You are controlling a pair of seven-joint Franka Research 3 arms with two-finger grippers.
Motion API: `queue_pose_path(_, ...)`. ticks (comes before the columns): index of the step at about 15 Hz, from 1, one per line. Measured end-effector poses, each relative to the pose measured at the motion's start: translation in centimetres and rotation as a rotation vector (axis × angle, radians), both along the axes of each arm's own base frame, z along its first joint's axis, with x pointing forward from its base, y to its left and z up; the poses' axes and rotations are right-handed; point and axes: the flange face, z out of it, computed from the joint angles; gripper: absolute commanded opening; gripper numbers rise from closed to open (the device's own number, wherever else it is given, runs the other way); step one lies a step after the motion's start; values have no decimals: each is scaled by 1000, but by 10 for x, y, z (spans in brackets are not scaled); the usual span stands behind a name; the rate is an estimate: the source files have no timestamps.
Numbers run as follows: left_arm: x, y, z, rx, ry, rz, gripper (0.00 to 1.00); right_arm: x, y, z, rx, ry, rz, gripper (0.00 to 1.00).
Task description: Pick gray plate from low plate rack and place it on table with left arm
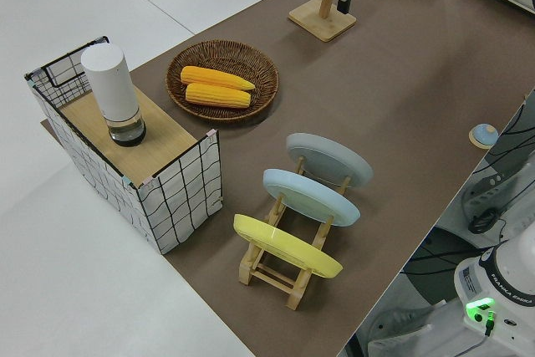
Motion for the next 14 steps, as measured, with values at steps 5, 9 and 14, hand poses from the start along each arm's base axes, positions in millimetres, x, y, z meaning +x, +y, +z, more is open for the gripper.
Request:
queue_pose_path(5,0,2,-2,1,4,3,993,0,0,0,0,0,0,983)
queue_pose_path(9,0,12,-10,10,23,19,993,0,0,0,0,0,0,983)
queue_pose_path(14,-27,18,-31,36,18,20,993,0,0,0,0,0,0,983)
